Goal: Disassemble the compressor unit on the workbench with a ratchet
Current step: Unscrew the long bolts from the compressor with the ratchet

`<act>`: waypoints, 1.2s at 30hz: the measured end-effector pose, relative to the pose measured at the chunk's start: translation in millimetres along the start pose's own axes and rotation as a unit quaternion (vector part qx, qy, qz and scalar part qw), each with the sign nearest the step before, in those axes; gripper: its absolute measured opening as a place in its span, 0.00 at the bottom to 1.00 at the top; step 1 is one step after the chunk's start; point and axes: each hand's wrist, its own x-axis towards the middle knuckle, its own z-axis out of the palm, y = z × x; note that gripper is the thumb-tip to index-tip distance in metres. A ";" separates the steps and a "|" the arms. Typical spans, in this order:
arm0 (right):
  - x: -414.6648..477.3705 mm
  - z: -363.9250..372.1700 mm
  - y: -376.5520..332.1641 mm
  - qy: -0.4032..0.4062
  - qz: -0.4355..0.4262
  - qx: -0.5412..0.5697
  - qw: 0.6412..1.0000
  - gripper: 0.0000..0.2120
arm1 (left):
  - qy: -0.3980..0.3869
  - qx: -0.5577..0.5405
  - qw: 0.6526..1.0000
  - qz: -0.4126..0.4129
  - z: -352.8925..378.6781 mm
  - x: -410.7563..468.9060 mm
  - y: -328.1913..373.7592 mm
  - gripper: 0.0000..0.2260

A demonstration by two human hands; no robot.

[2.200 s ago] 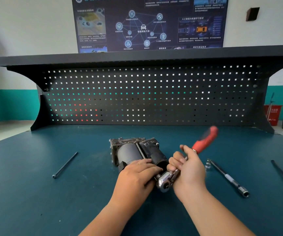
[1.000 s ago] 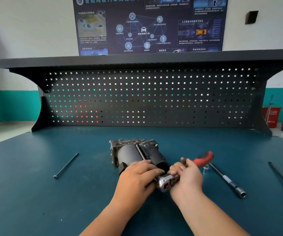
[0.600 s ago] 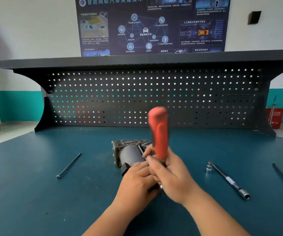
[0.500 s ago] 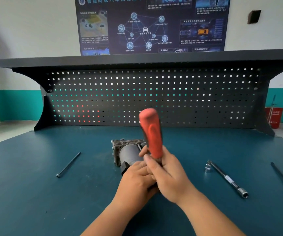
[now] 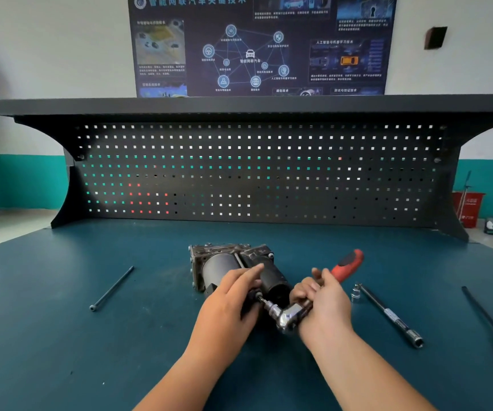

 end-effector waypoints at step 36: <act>-14.3 8.1 -5.2 -0.080 -0.037 -0.022 0.996 0.12 | 0.036 0.198 0.973 0.114 -9.5 6.8 0.1 0.06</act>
